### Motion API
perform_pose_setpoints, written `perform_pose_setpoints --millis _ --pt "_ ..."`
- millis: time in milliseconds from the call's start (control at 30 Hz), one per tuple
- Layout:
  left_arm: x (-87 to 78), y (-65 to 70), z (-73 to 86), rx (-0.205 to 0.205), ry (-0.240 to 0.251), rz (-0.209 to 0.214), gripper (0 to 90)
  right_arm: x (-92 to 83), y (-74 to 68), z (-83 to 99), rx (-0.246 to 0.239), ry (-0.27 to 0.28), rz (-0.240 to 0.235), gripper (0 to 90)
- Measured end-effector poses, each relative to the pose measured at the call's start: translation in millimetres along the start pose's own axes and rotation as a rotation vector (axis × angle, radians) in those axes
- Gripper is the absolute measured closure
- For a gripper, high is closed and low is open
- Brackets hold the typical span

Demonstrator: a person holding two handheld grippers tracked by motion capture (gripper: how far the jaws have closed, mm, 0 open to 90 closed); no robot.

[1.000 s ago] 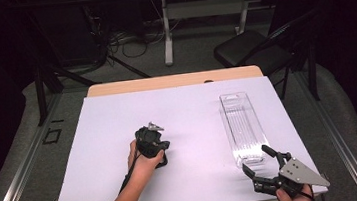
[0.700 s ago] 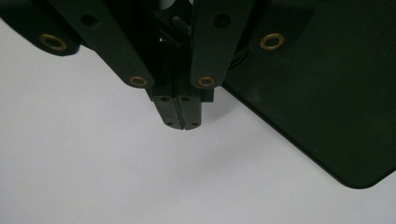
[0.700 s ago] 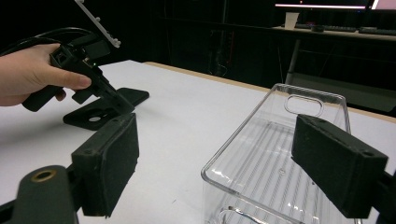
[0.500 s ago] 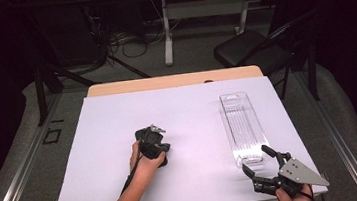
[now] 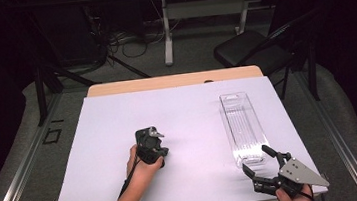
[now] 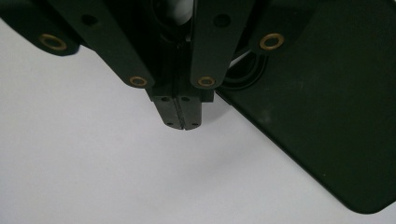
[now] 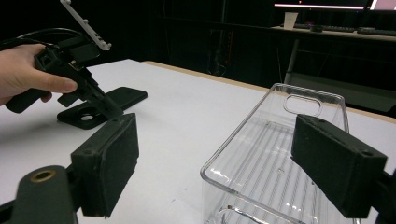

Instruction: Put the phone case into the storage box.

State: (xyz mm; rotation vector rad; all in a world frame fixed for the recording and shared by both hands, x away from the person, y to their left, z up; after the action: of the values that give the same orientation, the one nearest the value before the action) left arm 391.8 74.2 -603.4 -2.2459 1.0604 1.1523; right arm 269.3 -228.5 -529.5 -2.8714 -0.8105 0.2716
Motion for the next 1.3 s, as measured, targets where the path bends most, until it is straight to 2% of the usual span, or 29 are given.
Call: perform_pose_setpoints --millis 133,467,900,1300 --pt "-5.7 -1.6 6.7 0.014 -0.004 -0.009 90.0 0.0 -0.1 0.2 0.004 -0.002 0.000 14.5" --pt "-17.4 -7.8 23.2 0.016 -0.016 -0.017 90.0 0.7 -0.2 0.7 0.000 -0.005 0.002 14.5" --pt "-33.9 -21.4 49.2 -0.027 -0.002 -0.036 90.0 1.7 -0.4 1.1 0.001 -0.002 0.004 14.6" --pt "-43.2 -30.0 62.4 -0.050 0.003 -0.046 90.0 1.9 0.0 1.1 -0.002 -0.002 0.006 14.5"
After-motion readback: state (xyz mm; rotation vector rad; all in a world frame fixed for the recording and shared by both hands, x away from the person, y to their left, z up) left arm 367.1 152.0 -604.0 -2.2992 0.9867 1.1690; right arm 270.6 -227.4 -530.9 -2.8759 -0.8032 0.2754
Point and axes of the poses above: each handheld gripper's, and its own axes: x roughly forward along the jaws, z roughly out of its underside, y roughly to its right, the point moved 7 cm from there along x, roughly forward along the jaws, and after that the axes turned 13 degrees about x, right-handed, at the moved point
